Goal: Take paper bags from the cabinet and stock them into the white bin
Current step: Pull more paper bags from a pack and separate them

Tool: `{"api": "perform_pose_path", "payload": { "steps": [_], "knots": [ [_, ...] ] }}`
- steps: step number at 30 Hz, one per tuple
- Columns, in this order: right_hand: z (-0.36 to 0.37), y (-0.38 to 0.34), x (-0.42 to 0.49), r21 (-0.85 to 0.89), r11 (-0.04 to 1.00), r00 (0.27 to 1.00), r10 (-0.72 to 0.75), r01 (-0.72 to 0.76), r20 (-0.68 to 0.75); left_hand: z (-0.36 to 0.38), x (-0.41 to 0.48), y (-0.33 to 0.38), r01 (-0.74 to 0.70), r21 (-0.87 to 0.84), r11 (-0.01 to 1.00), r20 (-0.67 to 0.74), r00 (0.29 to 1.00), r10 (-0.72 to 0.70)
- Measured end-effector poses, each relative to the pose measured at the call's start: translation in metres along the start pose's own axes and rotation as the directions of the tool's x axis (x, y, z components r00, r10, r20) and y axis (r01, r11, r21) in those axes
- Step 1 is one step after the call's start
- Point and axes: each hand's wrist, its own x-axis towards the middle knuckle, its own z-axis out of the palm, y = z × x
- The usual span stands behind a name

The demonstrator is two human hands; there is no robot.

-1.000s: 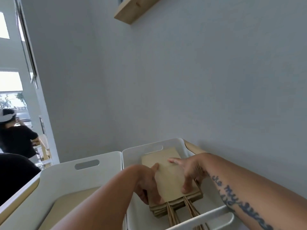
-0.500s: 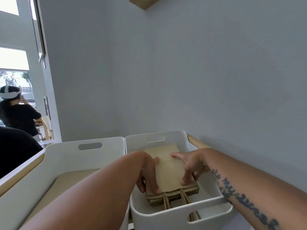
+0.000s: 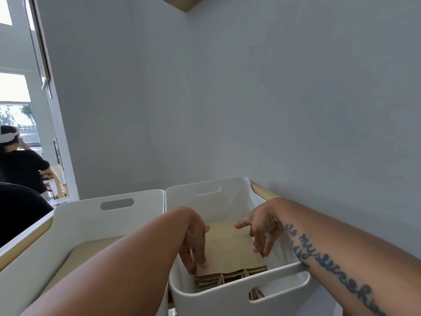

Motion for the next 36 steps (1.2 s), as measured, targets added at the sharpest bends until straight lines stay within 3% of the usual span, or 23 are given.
{"api": "perform_pose_path", "payload": {
  "steps": [8, 12, 14, 16, 18, 21, 25, 32, 36],
  "knots": [
    [-0.003, 0.001, 0.002, -0.072, 0.997, 0.999, 0.024, -0.027, -0.048, -0.004, 0.005, 0.0, 0.061, -0.012, 0.998, -0.056, 0.997, -0.062],
    [-0.002, -0.005, -0.006, -0.171, 0.984, 0.991, 0.021, -0.045, -0.136, -0.009, 0.01, -0.001, 0.064, 0.055, 0.996, -0.178, 0.983, -0.053],
    [0.0, -0.008, -0.018, -0.219, 0.975, 0.979, -0.004, -0.042, -0.204, -0.01, 0.0, 0.002, -0.046, 0.098, 0.994, -0.352, 0.933, 0.078],
    [0.001, -0.01, -0.033, -0.245, 0.969, 0.957, -0.039, -0.035, -0.288, -0.012, -0.012, 0.004, -0.185, 0.095, 0.978, -0.549, 0.81, 0.207],
    [-0.001, -0.011, -0.049, -0.213, 0.977, 0.939, -0.065, -0.009, -0.338, -0.017, -0.028, 0.006, -0.32, 0.025, 0.947, -0.638, 0.724, 0.261],
    [-0.009, -0.008, -0.077, -0.125, 0.99, 0.899, -0.111, 0.063, -0.423, -0.019, -0.063, 0.012, -0.38, -0.067, 0.923, -0.634, 0.73, 0.254],
    [-0.011, 0.011, -0.134, -0.085, 0.994, 0.834, -0.11, 0.076, -0.541, -0.007, -0.11, 0.024, -0.412, -0.019, 0.911, -0.612, 0.725, 0.315],
    [0.015, 0.068, -0.25, -0.02, 0.998, 0.766, 0.028, -0.053, -0.643, 0.037, -0.168, 0.071, -0.544, 0.08, 0.836, -0.573, 0.661, 0.485],
    [0.036, 0.109, -0.302, 0.041, 0.993, 0.705, 0.105, -0.108, -0.701, 0.082, -0.19, 0.112, -0.67, 0.131, 0.731, -0.493, 0.596, 0.634]
  ]
}}
